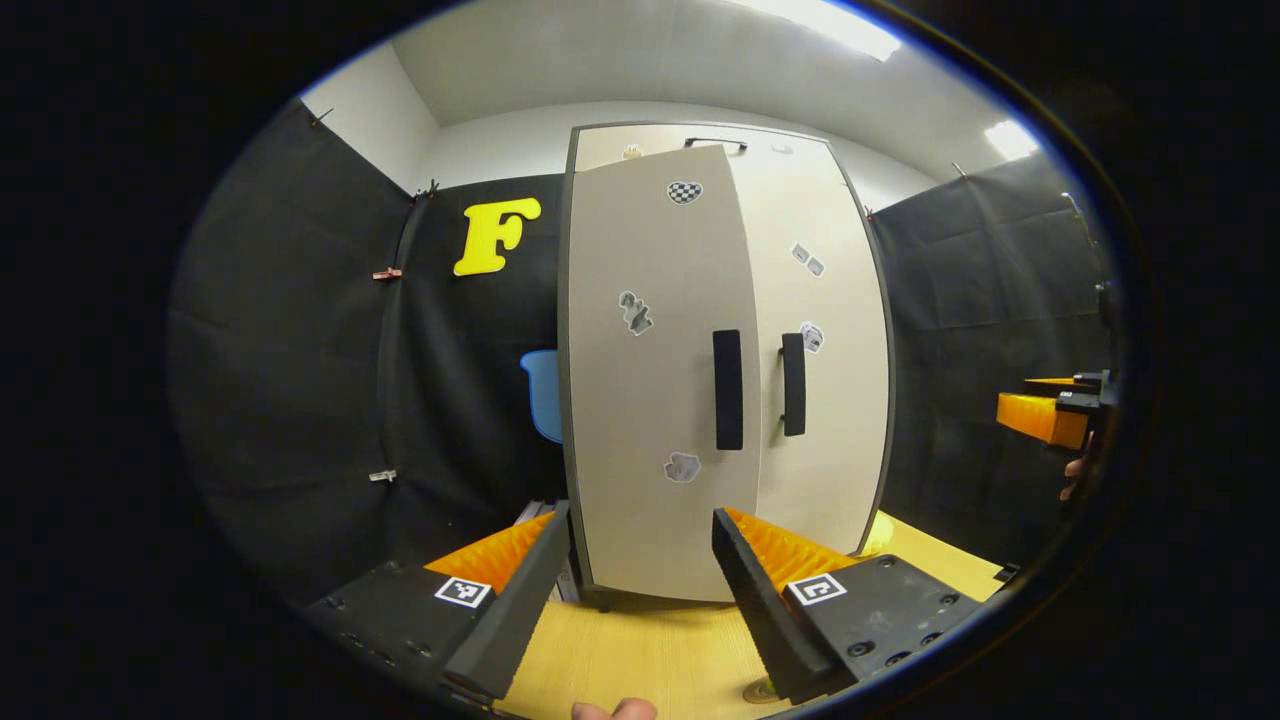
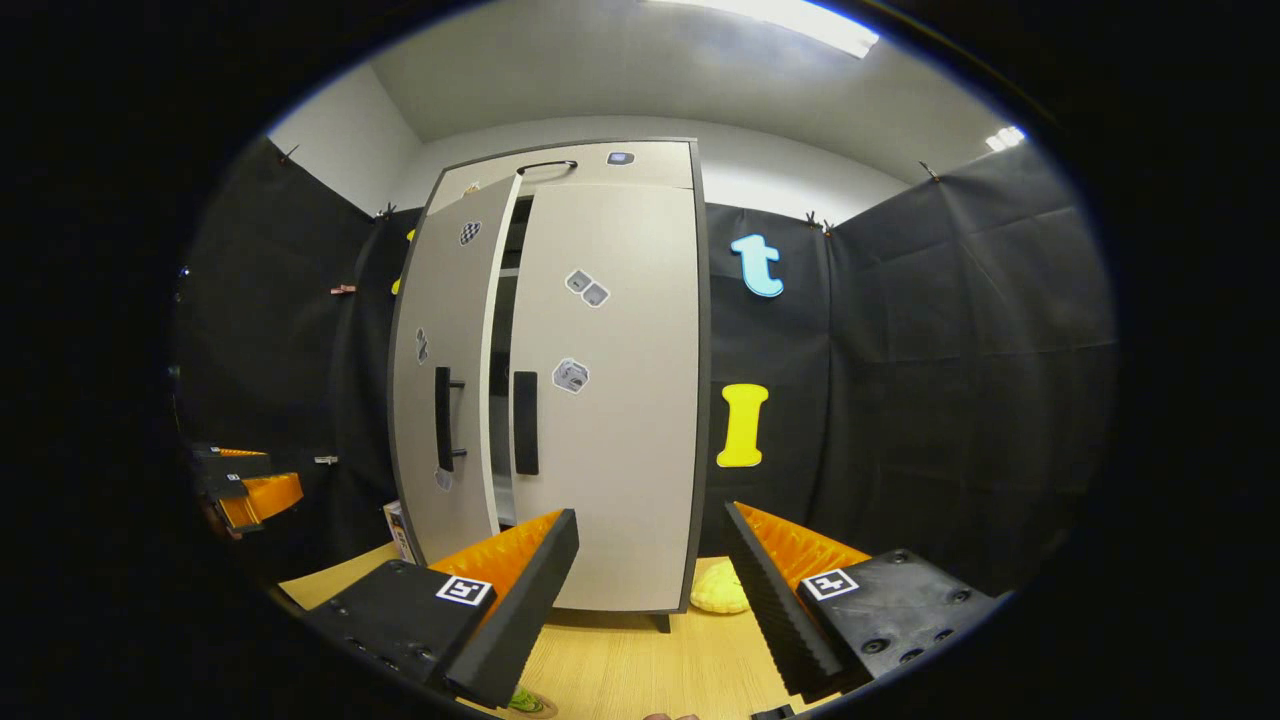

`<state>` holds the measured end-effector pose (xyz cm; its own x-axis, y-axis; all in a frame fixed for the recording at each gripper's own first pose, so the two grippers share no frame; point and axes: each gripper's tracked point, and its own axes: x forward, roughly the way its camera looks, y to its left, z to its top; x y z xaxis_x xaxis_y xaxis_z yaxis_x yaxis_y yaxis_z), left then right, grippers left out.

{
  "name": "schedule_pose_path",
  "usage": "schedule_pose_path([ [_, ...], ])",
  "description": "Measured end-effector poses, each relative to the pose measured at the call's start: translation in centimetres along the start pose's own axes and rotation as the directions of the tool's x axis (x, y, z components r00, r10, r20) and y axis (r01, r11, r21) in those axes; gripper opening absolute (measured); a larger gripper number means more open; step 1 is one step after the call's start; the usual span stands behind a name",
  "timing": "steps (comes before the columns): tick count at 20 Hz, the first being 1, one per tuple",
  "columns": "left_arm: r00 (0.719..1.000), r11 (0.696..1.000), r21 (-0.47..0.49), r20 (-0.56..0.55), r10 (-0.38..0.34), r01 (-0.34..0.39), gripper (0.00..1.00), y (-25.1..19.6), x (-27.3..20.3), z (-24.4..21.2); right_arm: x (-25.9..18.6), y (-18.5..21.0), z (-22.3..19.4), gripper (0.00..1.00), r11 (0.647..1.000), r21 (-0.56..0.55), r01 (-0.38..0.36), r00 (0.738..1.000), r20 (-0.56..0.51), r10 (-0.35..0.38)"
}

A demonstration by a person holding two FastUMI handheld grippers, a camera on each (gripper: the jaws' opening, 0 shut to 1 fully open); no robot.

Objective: Grasp the bottle in the cabinet with the left hand and place it on the coaster, then close the right door with the right hand and the left door with the left hand.

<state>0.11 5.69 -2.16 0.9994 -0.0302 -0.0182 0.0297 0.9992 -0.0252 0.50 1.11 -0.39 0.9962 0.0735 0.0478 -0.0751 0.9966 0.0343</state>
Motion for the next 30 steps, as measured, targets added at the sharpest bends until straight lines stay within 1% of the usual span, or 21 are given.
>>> schedule_pose_path([
  [9,1.0,1.0,0.008,0.008,0.02,-0.021,0.92,0.9,-0.5,0.0,0.0,0.4,-0.1,0.96,1.0,0.004,-0.004,1.0,-0.007,0.004],
  [24,1.0,0.999,0.038,0.014,0.01,-0.011,0.92,-0.1,0.2,0.4,0.5,-0.6,0.0,0.96,1.0,0.017,0.0,1.0,0.005,0.0],
  [30,1.0,0.999,0.047,0.011,0.006,-0.007,0.92,-0.6,0.9,0.3,0.8,-0.9,-0.5,0.96,0.999,0.027,-0.023,1.0,-0.008,0.023],
])
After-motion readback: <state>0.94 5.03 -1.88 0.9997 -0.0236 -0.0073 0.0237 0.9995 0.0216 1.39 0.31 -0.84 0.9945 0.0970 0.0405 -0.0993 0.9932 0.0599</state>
